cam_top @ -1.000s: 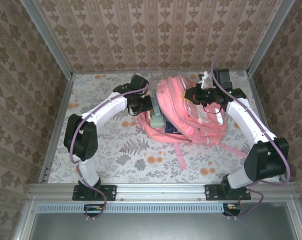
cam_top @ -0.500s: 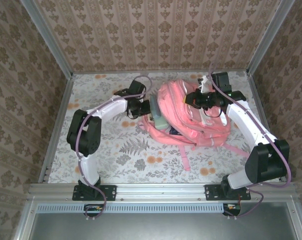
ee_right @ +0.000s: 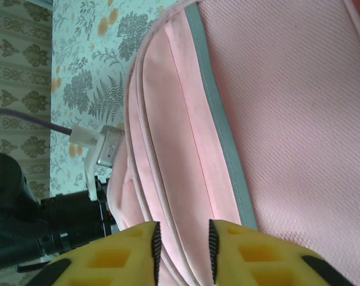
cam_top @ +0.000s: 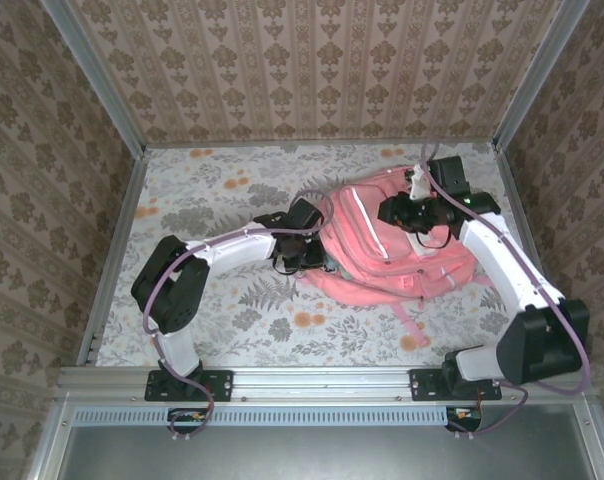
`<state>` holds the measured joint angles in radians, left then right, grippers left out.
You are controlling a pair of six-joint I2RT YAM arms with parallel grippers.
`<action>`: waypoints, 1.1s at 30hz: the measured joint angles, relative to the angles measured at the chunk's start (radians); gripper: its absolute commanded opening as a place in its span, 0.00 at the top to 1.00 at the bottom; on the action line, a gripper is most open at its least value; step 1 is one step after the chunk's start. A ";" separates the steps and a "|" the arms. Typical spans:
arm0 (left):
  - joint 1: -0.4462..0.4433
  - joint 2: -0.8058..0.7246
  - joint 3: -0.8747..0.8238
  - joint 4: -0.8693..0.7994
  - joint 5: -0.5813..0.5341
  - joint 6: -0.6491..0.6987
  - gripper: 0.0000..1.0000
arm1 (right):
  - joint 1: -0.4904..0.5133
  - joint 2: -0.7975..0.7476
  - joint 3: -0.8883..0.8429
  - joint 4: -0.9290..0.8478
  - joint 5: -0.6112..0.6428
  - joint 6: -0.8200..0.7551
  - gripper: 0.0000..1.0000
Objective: Pack the student bag
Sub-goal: Place the loose stationery in the student bag, then rotate the student bag at the center of the table.
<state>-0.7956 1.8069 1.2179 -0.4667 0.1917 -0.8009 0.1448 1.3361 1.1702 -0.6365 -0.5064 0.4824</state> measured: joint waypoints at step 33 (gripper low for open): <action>0.265 0.066 0.197 -0.107 0.063 0.190 0.12 | 0.168 -0.450 -0.579 -0.001 0.320 0.352 0.55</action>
<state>-0.5304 1.8729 1.4151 -0.5739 0.2543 -0.6109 0.3126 0.8860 0.5911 -0.6373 -0.1867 0.8349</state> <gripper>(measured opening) 0.829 0.442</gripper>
